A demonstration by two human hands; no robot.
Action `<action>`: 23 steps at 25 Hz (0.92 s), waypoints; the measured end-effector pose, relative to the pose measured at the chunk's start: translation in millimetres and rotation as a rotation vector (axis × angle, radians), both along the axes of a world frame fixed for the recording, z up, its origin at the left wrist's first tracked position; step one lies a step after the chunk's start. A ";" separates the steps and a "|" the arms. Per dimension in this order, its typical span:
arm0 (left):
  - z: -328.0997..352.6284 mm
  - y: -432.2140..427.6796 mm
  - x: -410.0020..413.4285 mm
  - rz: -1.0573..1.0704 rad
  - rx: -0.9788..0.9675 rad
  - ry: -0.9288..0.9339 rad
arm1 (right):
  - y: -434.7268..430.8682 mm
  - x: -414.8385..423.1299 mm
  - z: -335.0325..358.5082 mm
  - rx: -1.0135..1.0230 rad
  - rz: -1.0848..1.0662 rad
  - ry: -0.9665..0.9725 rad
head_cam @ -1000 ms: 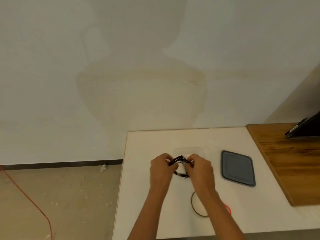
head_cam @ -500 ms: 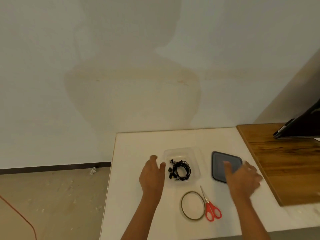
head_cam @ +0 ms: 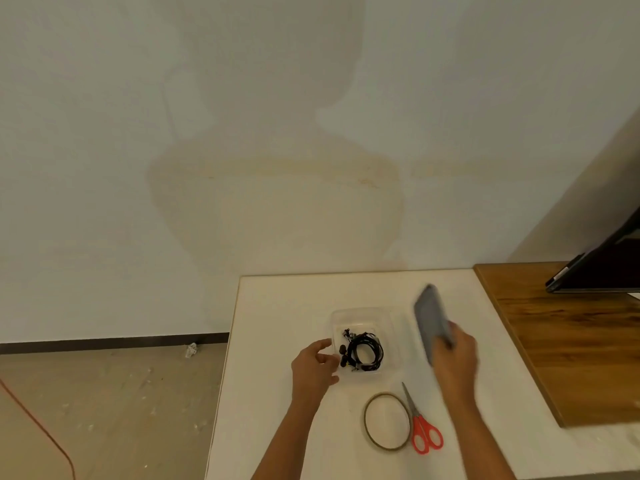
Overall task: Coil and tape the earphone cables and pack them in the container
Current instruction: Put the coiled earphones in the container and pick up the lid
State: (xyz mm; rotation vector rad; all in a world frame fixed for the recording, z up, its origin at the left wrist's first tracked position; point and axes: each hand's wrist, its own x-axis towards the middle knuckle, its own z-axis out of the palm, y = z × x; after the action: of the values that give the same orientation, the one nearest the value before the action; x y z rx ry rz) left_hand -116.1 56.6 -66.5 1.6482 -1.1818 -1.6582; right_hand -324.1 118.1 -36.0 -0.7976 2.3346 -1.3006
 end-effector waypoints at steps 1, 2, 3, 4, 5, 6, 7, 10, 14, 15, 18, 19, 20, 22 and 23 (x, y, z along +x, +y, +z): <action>-0.3 0.1 0.6 0.006 -0.002 0.011 | -8.9 27.3 1.4 0.015 0.115 0.151; 0.0 1.0 1.6 0.010 -0.007 0.012 | -16.7 55.0 -3.7 0.086 0.202 0.293; -0.2 2.9 2.1 0.017 -0.013 0.021 | -21.2 80.6 -11.6 0.229 0.302 0.333; -0.9 5.0 2.7 0.020 -0.018 0.025 | -25.4 97.7 -18.0 0.338 0.364 0.384; -3.1 6.8 3.5 0.021 -0.032 0.022 | -27.7 112.1 -23.0 0.408 0.408 0.407; -5.0 7.9 5.1 0.019 -0.052 0.003 | -26.5 123.3 -26.9 0.429 0.455 0.393; -6.3 9.0 6.9 0.019 -0.066 -0.009 | -22.4 130.9 -29.1 0.463 0.511 0.423; -5.0 10.5 10.7 0.045 -0.028 0.008 | -16.4 129.0 -40.9 0.476 0.553 0.589; -0.5 -3.3 0.7 0.087 -0.062 -0.135 | -32.2 78.2 -27.2 0.263 0.287 0.543; 0.6 -9.6 -5.7 0.072 -0.092 -0.200 | -39.4 60.0 -27.6 0.289 0.177 0.489; 2.2 -24.0 -26.6 -0.024 -0.098 -0.376 | -59.5 30.3 -35.0 0.419 0.147 0.015; 0.5 -26.0 -31.5 -0.031 -0.095 -0.416 | -62.7 32.5 -38.9 0.422 0.200 -0.103; -1.5 -26.5 -34.9 -0.025 -0.097 -0.434 | -63.5 36.5 -42.1 0.412 0.223 -0.131; -11.5 -24.7 -38.9 0.000 -0.125 -0.424 | -62.1 40.9 -51.3 0.350 0.219 -0.098; -16.4 -23.9 -39.7 0.024 -0.158 -0.417 | -61.6 40.3 -56.1 0.315 0.220 -0.083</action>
State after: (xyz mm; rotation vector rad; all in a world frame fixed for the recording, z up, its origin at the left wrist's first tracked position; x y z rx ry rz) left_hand -155.8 32.7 -82.9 1.9513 -1.4387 -1.2008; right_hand -283.8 56.6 -92.1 -0.8483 2.2349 -0.8323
